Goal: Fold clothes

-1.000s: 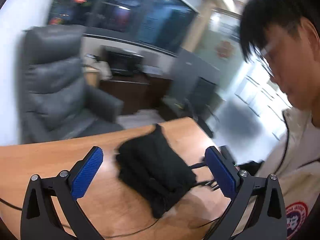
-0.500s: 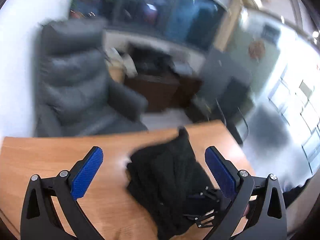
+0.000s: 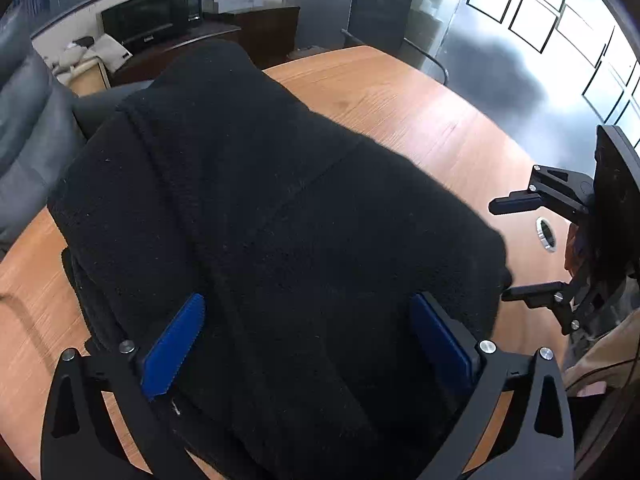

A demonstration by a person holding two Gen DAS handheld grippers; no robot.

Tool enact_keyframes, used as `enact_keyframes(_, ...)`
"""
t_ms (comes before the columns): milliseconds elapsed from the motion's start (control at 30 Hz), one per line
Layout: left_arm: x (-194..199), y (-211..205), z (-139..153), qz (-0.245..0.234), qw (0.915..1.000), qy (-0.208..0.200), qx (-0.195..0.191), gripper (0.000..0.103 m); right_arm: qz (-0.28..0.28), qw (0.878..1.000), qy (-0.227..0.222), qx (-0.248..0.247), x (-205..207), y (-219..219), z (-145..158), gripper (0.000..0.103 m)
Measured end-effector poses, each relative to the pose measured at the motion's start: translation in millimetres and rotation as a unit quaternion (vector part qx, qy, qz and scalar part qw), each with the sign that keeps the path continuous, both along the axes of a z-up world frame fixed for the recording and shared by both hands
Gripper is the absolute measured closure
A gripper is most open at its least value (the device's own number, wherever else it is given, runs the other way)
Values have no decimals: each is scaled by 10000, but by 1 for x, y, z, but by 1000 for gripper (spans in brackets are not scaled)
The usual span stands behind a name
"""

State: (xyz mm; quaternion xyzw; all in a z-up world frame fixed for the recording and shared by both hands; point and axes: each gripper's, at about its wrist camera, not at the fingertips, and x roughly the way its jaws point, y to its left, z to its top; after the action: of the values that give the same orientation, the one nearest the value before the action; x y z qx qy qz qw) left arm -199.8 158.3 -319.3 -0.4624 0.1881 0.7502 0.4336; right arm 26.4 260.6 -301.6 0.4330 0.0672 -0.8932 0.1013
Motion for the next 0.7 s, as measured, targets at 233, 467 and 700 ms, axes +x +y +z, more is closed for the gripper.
enact_keyframes(233,6,-5,-14,44,9996,260,121,0,-157,9994,-126,273,-1,-5,-18,24)
enact_keyframes(467,6,-11,-8,177,9994,300,20,0,-675,9959,333,501,-32,-23,-26,31)
enact_keyframes(700,7,-18,-14,309,9985,309,328,0,-965,9953,-60,55,2,10,-24,58)
